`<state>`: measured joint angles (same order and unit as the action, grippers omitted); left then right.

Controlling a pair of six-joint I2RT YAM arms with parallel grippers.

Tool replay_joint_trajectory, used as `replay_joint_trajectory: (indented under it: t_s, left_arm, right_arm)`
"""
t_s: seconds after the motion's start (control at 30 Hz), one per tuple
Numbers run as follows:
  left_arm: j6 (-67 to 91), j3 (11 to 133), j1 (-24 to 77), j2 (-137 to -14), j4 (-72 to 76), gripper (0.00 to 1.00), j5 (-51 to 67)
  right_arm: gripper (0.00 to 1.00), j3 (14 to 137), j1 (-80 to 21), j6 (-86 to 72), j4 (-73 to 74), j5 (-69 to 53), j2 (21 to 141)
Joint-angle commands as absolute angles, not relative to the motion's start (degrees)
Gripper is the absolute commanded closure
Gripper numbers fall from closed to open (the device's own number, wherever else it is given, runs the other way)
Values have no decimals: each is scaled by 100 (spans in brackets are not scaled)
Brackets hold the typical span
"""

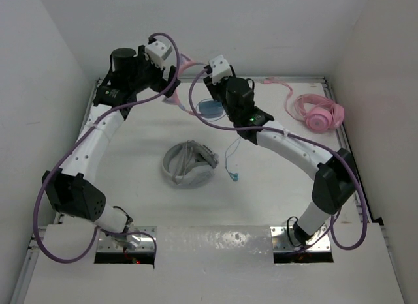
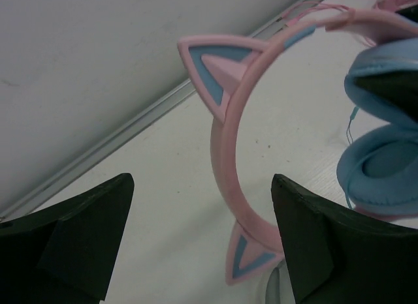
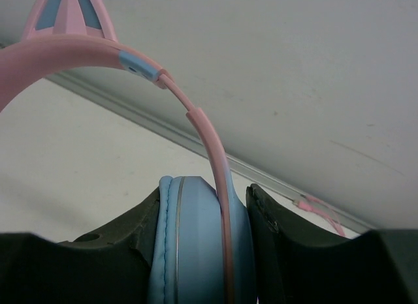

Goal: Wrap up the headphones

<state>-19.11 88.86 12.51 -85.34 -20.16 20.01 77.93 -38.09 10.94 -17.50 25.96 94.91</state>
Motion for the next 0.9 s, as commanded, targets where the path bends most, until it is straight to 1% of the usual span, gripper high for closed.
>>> replay_joint_trajectory:
  t_s: [0.0,0.03,0.13,0.23,0.3,0.33,0.4,0.43,0.47,0.5,0.53,0.57,0.6,0.63,0.67,0.8,0.87]
  left_arm:
    - [-1898,9150,1213,-8622,-2540,16,2013]
    - [-1959,9106,1248,-8613,-2523,16,1987]
    - [-2188,8816,1485,-8596,-2426,16,1417]
    - [-2171,8640,1547,-8657,-2373,16,1301]
    - [-2083,8578,1547,-8666,-2251,21,1144]
    - [-2057,8552,1547,-8649,-2189,33,934]
    - [-2039,8464,1547,-8631,-2110,45,783]
    - [-2022,8429,1547,-8622,-2109,63,713]
    - [-1987,8403,1547,-8613,-2118,73,703]
    - [-1969,8385,1547,-8596,-2127,84,712]
    - [-1934,8359,1547,-8587,-2136,100,729]
    - [-1847,8306,1547,-8561,-2127,100,738]
    - [-1820,8288,1547,-8543,-2127,100,747]
    - [-1776,8253,1547,-8534,-2127,100,695]
    - [-1680,8218,1538,-8499,-2101,100,660]
    - [-1530,8147,1512,-8464,-1943,100,422]
    - [-1425,8226,1459,-8534,-1968,100,404]
  right_arm:
    - [100,7972,-4034,986,-2162,2128,9448]
    - [100,7954,-4052,897,-2162,2040,9440]
    - [100,7814,-4069,581,-2337,1707,9352]
    - [100,7761,-4104,501,-2426,1417,9290]
    - [100,7691,-4113,457,-2434,1231,9238]
    - [100,7630,-4113,431,-2461,1143,9203]
    - [100,7428,-4113,396,-2566,923,9071]
    - [100,7383,-4113,378,-2566,766,9027]
    - [99,7357,-4113,361,-2488,686,8983]
    - [90,7356,-4113,369,-2418,616,8939]
    - [71,7348,-4113,404,-2339,511,8912]
    - [35,7330,-4113,448,-2286,388,8877]
    - [20,7269,-4113,596,-2189,126,8773]
    - [10,7225,-4113,667,-2145,27,8702]
    - [2,7155,-4113,738,-2127,18,8614]
    - [1,6461,-4096,975,-2302,-272,7859]
    - [1,6137,-4096,1046,-2512,-386,7262]
